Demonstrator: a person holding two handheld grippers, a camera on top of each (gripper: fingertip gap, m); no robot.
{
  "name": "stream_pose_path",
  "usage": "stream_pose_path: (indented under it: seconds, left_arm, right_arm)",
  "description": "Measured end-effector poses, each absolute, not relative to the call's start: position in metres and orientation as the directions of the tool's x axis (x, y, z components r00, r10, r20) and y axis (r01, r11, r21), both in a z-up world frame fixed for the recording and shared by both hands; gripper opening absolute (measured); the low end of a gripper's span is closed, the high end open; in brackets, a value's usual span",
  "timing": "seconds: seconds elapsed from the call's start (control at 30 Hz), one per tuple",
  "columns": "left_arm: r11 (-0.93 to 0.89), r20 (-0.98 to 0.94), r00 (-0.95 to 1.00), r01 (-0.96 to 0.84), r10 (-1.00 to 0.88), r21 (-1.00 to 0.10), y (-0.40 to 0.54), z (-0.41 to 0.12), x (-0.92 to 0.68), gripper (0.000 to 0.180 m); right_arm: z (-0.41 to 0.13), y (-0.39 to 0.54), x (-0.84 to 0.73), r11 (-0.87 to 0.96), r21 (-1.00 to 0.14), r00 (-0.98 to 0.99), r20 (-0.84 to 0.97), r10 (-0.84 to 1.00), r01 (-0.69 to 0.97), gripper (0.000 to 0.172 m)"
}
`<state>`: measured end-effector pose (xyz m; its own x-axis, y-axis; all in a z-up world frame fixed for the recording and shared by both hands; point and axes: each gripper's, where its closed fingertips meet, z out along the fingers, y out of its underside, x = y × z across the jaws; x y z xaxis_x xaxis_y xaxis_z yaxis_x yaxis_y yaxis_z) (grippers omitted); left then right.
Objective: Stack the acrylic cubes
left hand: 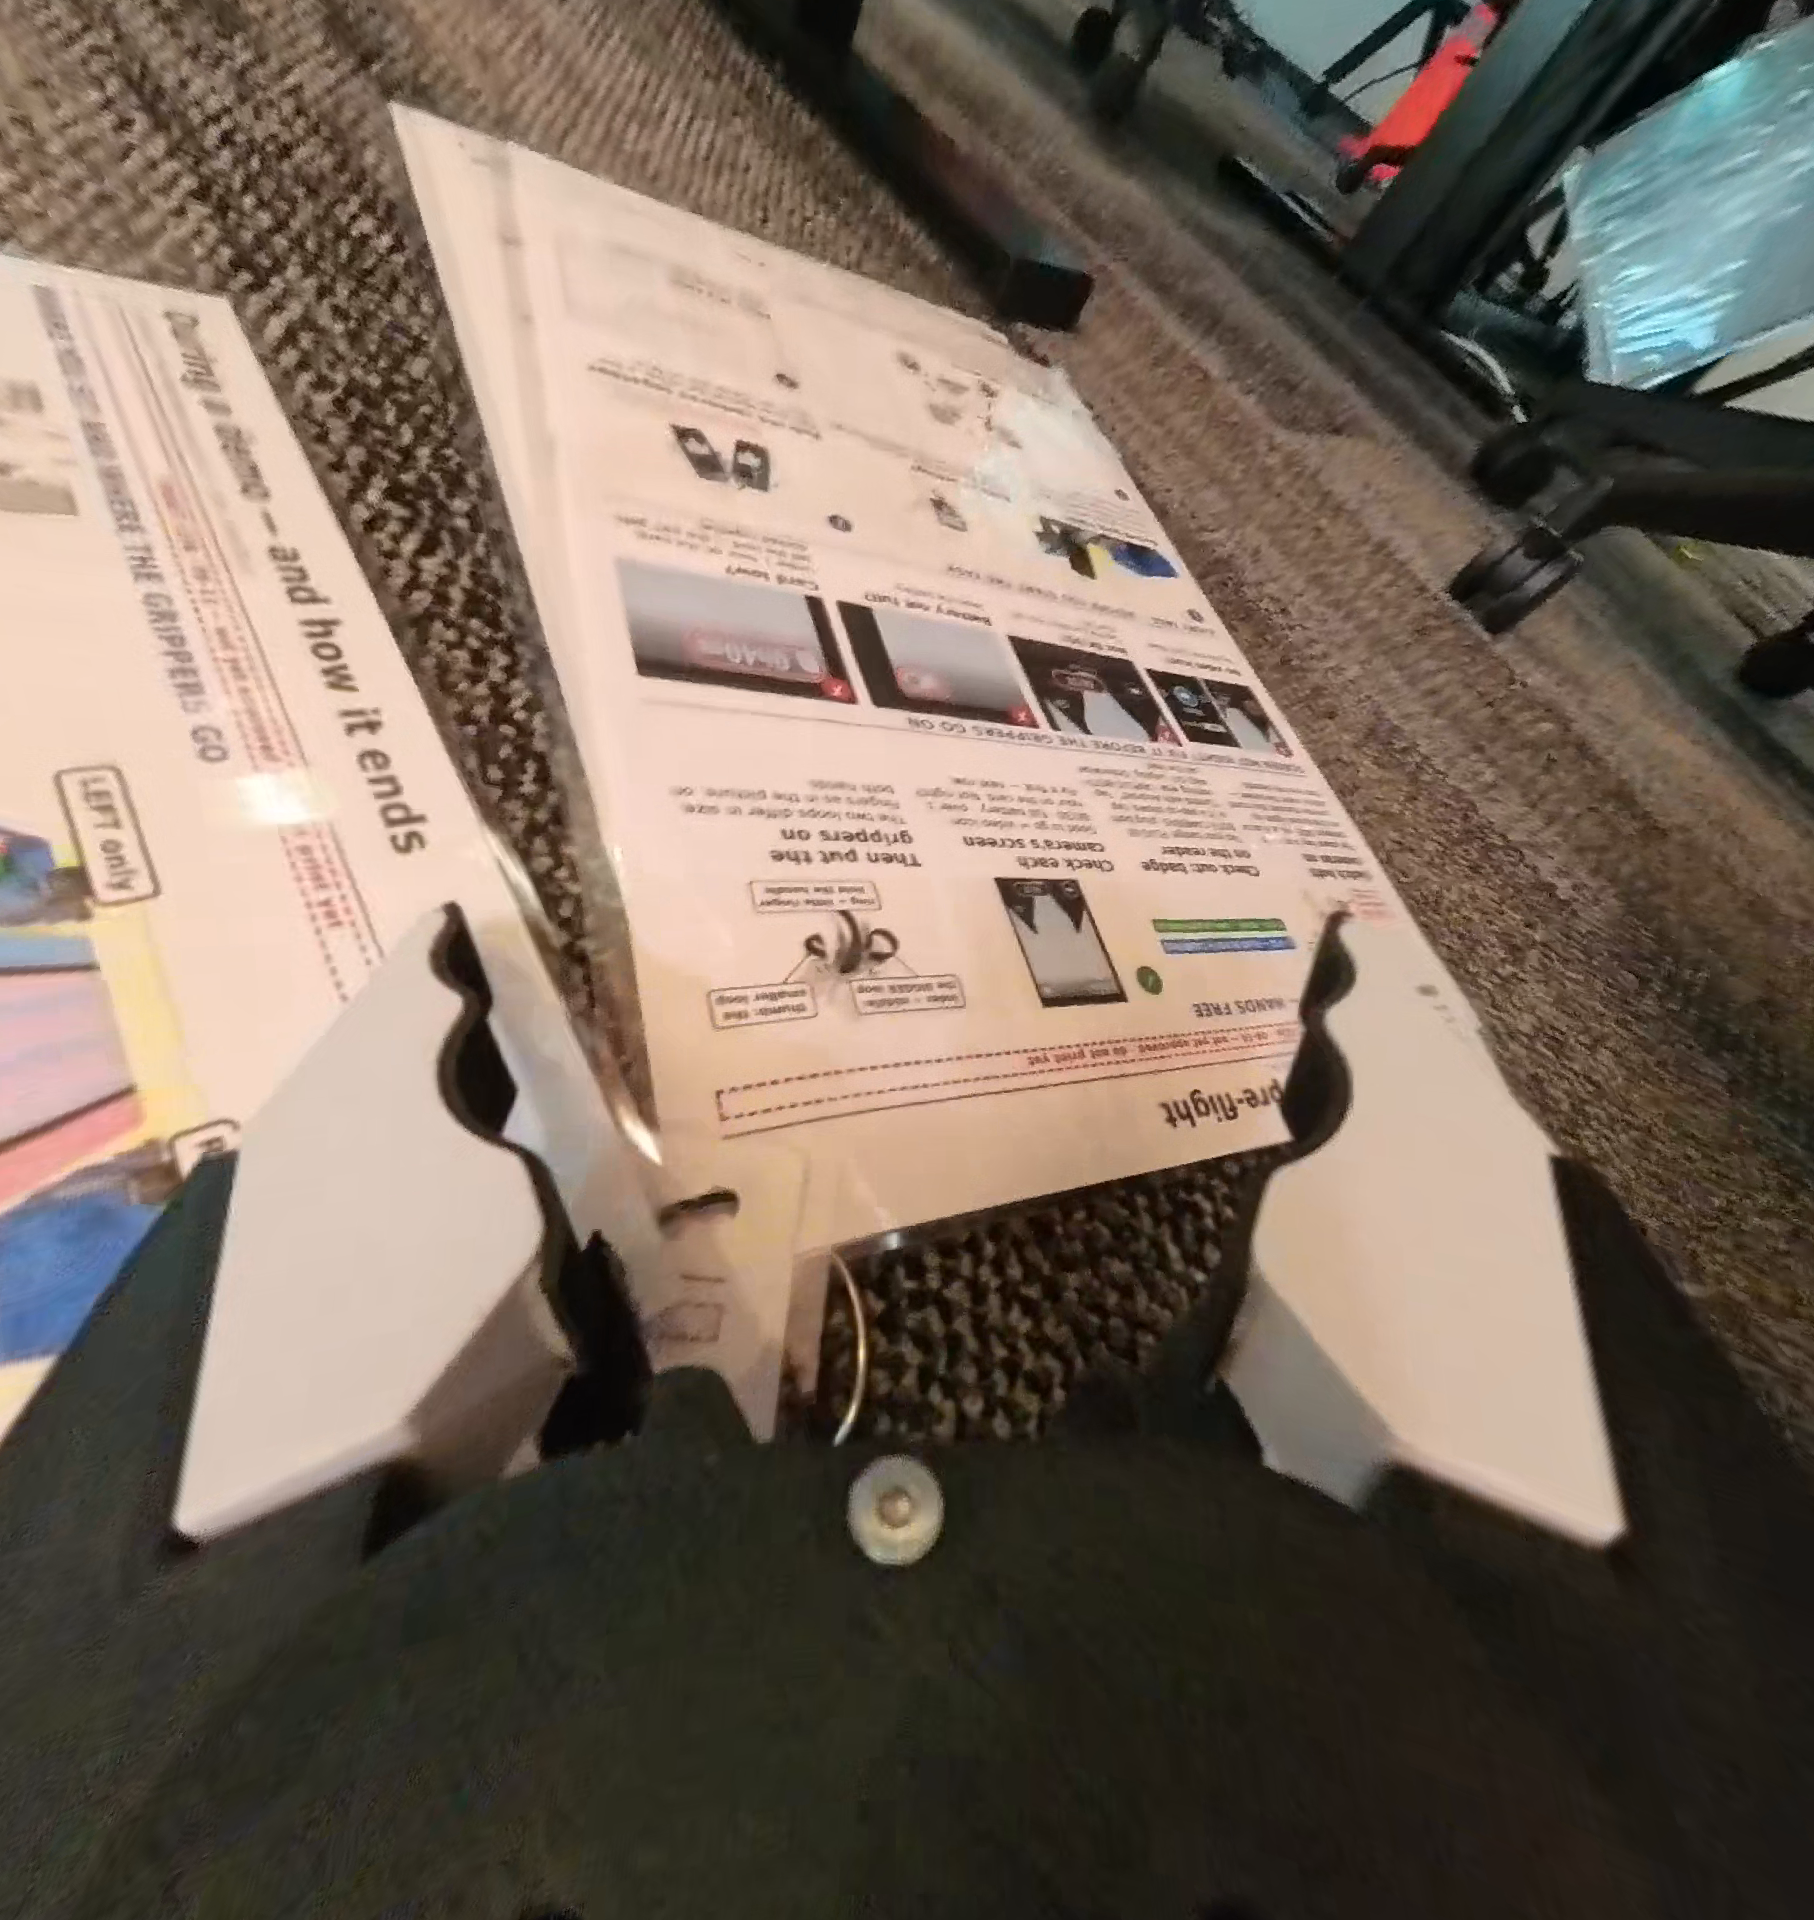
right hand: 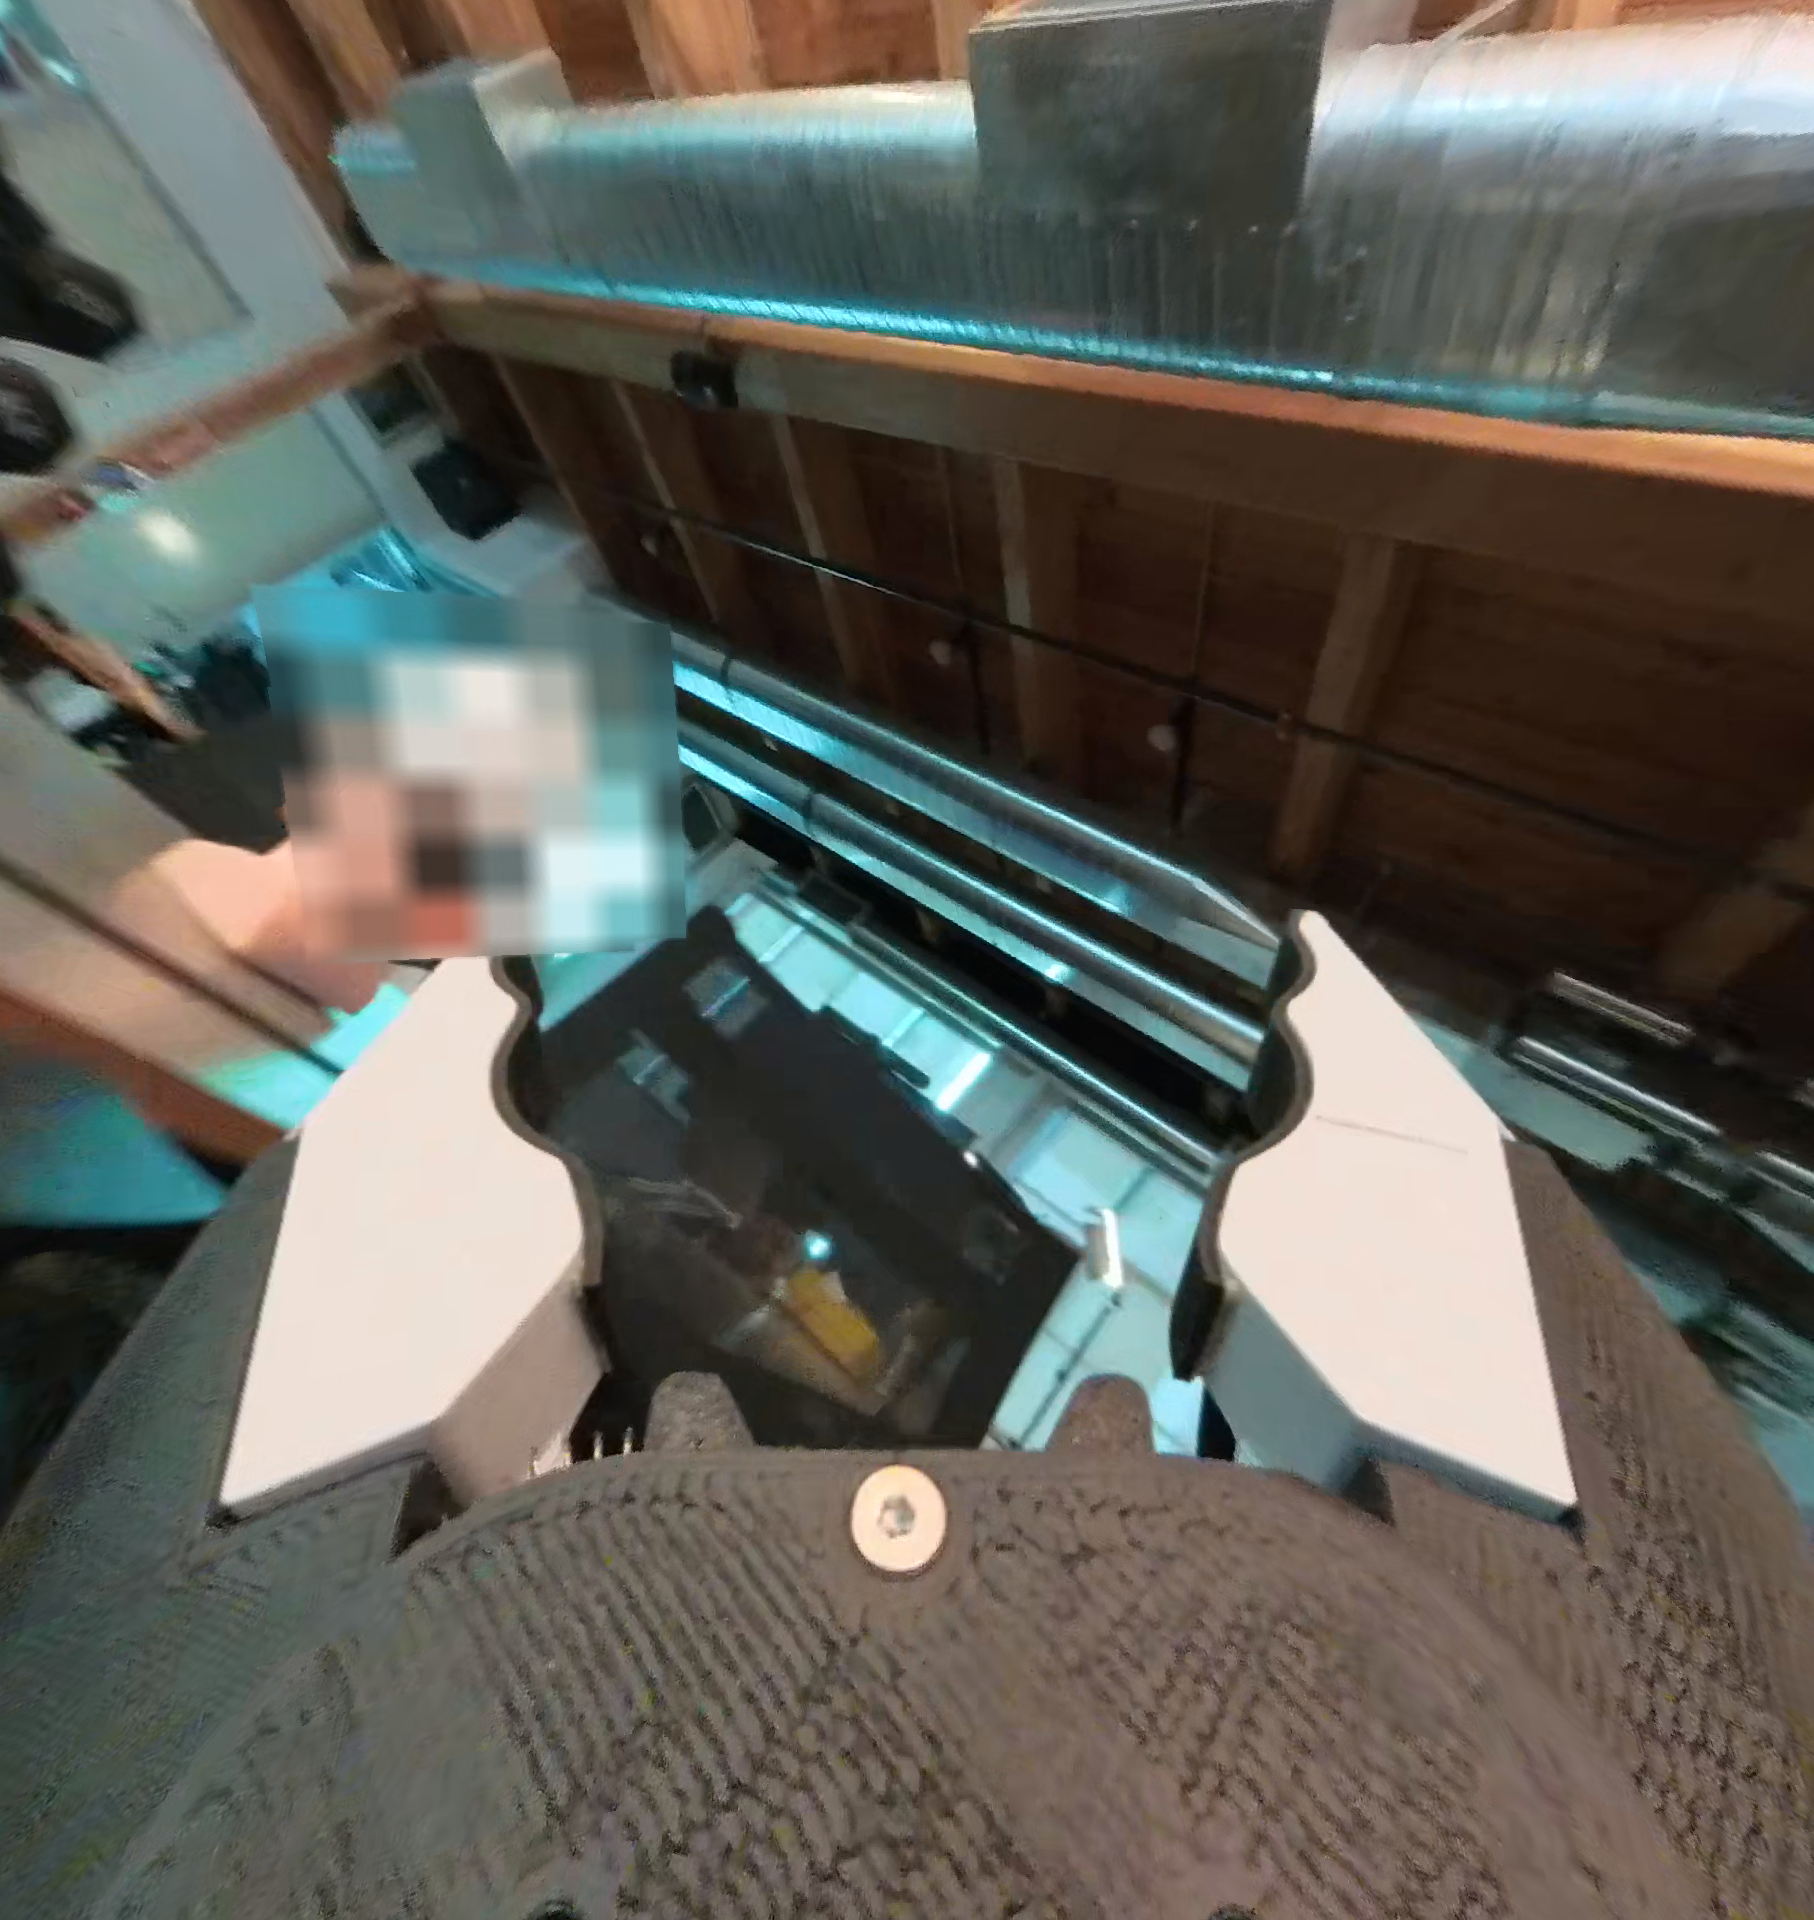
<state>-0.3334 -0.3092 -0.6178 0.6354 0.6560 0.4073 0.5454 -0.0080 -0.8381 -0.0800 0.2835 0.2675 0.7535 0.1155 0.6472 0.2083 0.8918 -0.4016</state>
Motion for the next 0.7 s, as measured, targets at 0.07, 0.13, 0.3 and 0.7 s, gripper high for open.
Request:
stream_pose_path:
  seconds: [0.07,0.13,0.3,0.7]
  left_arm:
    - [-0.006,0.408,0.622,0.554,0.669,-0.833,-0.31,-0.62,-0.335,0.147]
    - [-0.001,0.412,0.62,0.554,0.667,-0.833,-0.311,-0.619,-0.335,0.147]
    - [0.026,0.425,0.613,0.551,0.666,-0.834,-0.313,-0.617,-0.337,0.146]
    - [-0.011,0.168,0.677,0.253,0.717,-0.968,-0.307,-0.571,-0.352,0.142]
  right_arm:
    - [0.301,0.302,-0.083,0.856,-0.451,0.784,0.614,0.093,0.252,0.137]
    - [0.312,0.327,-0.087,0.789,-0.478,0.754,0.657,0.031,0.385,0.138]
    - [0.311,0.351,-0.068,0.641,-0.408,0.608,0.786,-0.116,0.65,0.136]
    - [0.174,0.526,0.127,0.579,-0.777,0.921,0.375,0.107,0.249,0.139]
